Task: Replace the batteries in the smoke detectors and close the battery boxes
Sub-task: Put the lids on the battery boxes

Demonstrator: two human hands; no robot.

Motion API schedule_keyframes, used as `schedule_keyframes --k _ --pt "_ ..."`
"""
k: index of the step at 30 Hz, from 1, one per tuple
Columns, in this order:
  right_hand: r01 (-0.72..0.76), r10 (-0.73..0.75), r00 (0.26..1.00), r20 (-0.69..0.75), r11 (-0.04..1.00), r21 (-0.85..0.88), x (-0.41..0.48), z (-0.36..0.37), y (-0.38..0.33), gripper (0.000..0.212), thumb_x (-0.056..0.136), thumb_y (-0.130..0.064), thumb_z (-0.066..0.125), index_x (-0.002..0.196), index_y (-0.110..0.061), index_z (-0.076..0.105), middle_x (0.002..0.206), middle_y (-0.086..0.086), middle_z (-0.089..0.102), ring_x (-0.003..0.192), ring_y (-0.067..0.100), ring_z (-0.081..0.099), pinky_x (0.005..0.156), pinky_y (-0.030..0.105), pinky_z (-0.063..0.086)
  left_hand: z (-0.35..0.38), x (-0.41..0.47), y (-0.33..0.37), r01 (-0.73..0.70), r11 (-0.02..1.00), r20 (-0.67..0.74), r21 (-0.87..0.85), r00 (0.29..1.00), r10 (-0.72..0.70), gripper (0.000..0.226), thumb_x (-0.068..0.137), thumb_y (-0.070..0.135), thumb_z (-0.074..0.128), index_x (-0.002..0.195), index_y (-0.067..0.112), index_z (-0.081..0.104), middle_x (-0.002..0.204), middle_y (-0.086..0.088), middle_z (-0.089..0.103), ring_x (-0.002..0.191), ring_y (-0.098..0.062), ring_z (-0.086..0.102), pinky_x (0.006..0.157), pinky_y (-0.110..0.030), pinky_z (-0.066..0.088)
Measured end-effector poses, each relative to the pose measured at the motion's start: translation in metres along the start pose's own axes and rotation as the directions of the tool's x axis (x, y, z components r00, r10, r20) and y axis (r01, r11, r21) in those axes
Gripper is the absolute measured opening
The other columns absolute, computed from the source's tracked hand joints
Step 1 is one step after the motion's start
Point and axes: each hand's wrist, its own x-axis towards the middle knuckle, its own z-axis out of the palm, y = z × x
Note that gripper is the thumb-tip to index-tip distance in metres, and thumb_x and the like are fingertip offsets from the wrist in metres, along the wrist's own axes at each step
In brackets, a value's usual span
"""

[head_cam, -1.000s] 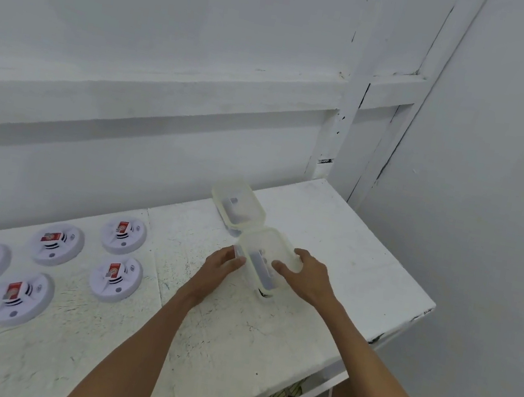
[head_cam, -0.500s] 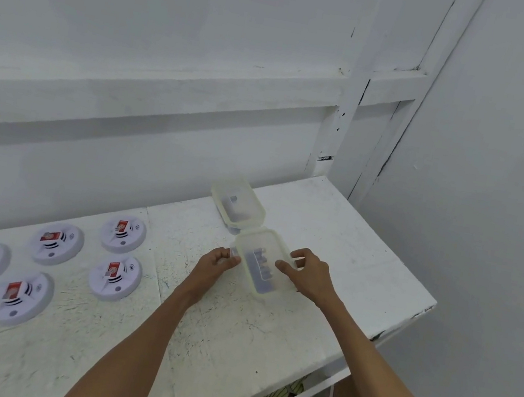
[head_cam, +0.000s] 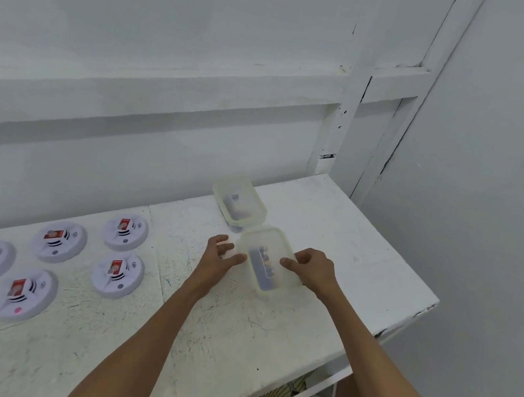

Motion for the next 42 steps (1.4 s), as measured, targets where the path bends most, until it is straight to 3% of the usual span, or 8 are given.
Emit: schedule_keyframes --k 4,9,14,22,26,31,35,42 --pt "-0.044 0.043 0.998 0.035 0.998 0.038 0.005 -0.005 -0.008 0.046 0.073 -0.039 0.086 0.095 -0.001 0.072 0.089 0.006 0.071 0.087 0.025 0.067 0.083 0.042 0.057 0.0 0.003 0.012 0.028 0.993 -0.095 0.115 0.995 -0.017 0.032 0.087 0.023 0.084 0.111 0.004 0.075 0.106 -0.006 0.073 0.088 -0.021 0.07 0.083 -0.035 0.061" --pt "-0.049 0.048 0.998 0.038 0.999 0.017 0.004 -0.007 -0.015 0.046 0.071 -0.034 0.088 0.096 0.002 0.075 0.099 0.017 0.073 0.096 0.032 0.068 0.087 0.047 0.056 0.026 -0.004 0.032 0.108 0.956 -0.121 0.273 0.99 -0.077 0.035 0.084 0.023 0.083 0.063 0.009 0.059 0.055 -0.004 0.06 0.065 -0.029 0.073 0.074 -0.038 0.061" --pt "-0.062 0.065 0.995 0.07 0.997 -0.041 0.008 -0.01 -0.022 0.045 0.07 -0.035 0.088 0.098 -0.001 0.076 0.1 0.012 0.073 0.096 0.028 0.067 0.088 0.041 0.056 0.029 -0.006 0.038 0.171 0.965 -0.143 0.201 0.979 -0.144 0.026 0.075 0.017 0.092 0.076 0.001 0.071 0.068 -0.009 0.07 0.05 -0.019 0.07 0.046 -0.022 0.054" --pt "-0.111 0.126 0.985 0.119 0.986 -0.125 0.018 -0.011 -0.036 0.05 0.067 -0.027 0.09 0.099 0.005 0.069 0.097 0.019 0.072 0.086 0.03 0.072 0.073 0.039 0.062 0.023 -0.001 0.032 0.272 0.961 -0.078 -0.052 0.958 -0.275 0.02 0.07 0.004 0.094 0.078 0.001 0.076 0.092 -0.02 0.079 0.076 -0.033 0.079 0.081 -0.048 0.065" --pt "-0.133 0.143 0.973 0.184 0.989 -0.065 0.02 -0.016 -0.031 0.051 0.069 -0.025 0.089 0.109 0.0 0.069 0.109 0.017 0.069 0.094 0.027 0.068 0.076 0.035 0.061 0.022 0.001 0.044 0.25 0.967 -0.083 0.059 0.966 -0.245 0.039 0.072 0.002 0.093 0.096 0.006 0.061 0.095 -0.017 0.074 0.075 -0.035 0.078 0.074 -0.049 0.065" --pt "0.213 -0.123 0.951 0.284 0.926 -0.312 0.007 -0.021 -0.026 0.091 0.07 -0.048 0.084 0.145 -0.026 0.04 0.132 0.005 0.058 0.106 0.019 0.058 0.088 0.031 0.051 0.02 0.013 0.073 0.046 0.877 0.123 0.478 0.985 -0.119 0.108 0.076 0.011 0.089 0.158 0.023 0.019 0.117 -0.016 0.065 0.072 -0.031 0.076 0.051 -0.037 0.062" --pt "0.364 -0.053 0.837 0.544 0.797 -0.483 -0.002 -0.029 -0.024 0.134 0.059 -0.057 0.088 0.157 -0.029 0.001 0.142 0.0 0.037 0.127 0.02 0.042 0.102 0.031 0.041 0.01 0.021 0.082 -0.014 0.825 0.277 0.564 0.945 -0.174 0.08 0.078 0.02 0.091 0.142 0.017 0.044 0.119 -0.013 0.069 0.088 -0.029 0.078 0.076 -0.043 0.066" --pt "0.53 -0.222 0.837 0.501 0.561 -0.637 0.004 -0.023 -0.007 0.133 0.059 -0.075 0.074 0.156 -0.029 -0.005 0.132 -0.002 0.039 0.106 0.018 0.05 0.086 0.03 0.046 -0.001 0.027 0.072 0.014 0.915 0.394 0.404 0.9 -0.187 0.073 0.079 0.016 0.09 0.135 0.025 0.044 0.114 -0.022 0.073 0.064 -0.025 0.07 0.064 -0.036 0.064"
